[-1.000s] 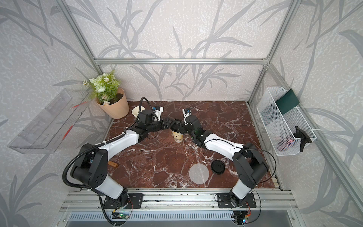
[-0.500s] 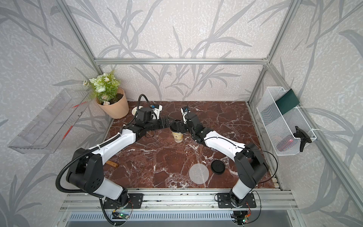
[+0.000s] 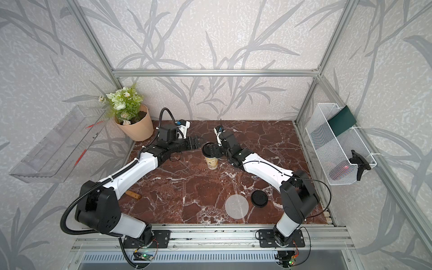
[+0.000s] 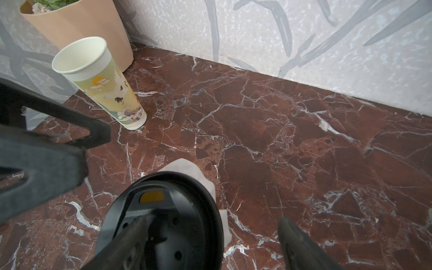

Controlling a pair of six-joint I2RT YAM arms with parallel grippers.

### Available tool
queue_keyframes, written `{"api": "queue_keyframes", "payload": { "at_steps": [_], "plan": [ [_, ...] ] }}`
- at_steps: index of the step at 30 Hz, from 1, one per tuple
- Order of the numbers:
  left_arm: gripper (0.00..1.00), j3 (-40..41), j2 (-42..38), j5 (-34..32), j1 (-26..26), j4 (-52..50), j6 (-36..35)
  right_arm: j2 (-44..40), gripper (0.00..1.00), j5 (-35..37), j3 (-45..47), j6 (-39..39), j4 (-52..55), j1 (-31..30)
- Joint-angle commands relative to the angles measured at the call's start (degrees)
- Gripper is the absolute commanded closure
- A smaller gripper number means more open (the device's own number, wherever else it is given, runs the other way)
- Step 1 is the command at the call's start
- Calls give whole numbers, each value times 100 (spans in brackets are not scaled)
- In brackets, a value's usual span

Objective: Put the leak-proof paper on the milk tea cups
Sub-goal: Secure the cup lid on the cup, then pick up the cup at the center of the board.

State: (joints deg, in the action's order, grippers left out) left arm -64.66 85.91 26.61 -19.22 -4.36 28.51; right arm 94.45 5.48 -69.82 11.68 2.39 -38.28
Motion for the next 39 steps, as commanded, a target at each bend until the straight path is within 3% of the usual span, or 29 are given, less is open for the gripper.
{"api": "queue_keyframes", "payload": {
  "at_steps": [1, 8, 16, 19, 23, 25, 30, 34, 39],
  "plan": [
    [19, -184, -158, -67, 92, -232, -157, 74, 12, -12, -239, -124, 266, 40],
    [15, -237, -264, -284, 225, -579, -346, 45, 11, -3, -380, -174, 327, 80],
    [8, -393, -626, -1307, 547, -1457, -718, -198, 10, -21, -428, -240, 358, 90],
    [1, -588, -691, -2221, 623, -1955, -899, -331, 7, -4, -389, -256, 348, 93],
    [1, -1037, -552, -3638, 713, -2717, -1194, -601, 1, 82, -166, -274, 301, 92],
    [1, -1147, -484, -4038, 759, -2826, -1285, -725, 1, 120, -23, -274, 249, 97],
    [1, -553, -731, -4220, 977, -1809, -1310, -940, 1, 147, 338, -211, 135, 152],
    [1, 383, -979, -4070, 1033, -328, -1500, -990, 1, 78, 588, -124, 7, 218],
    [1, 1086, -849, -3767, 1193, 807, -1550, -1030, 1, -26, 815, -14, -194, 306]
  ]
}}
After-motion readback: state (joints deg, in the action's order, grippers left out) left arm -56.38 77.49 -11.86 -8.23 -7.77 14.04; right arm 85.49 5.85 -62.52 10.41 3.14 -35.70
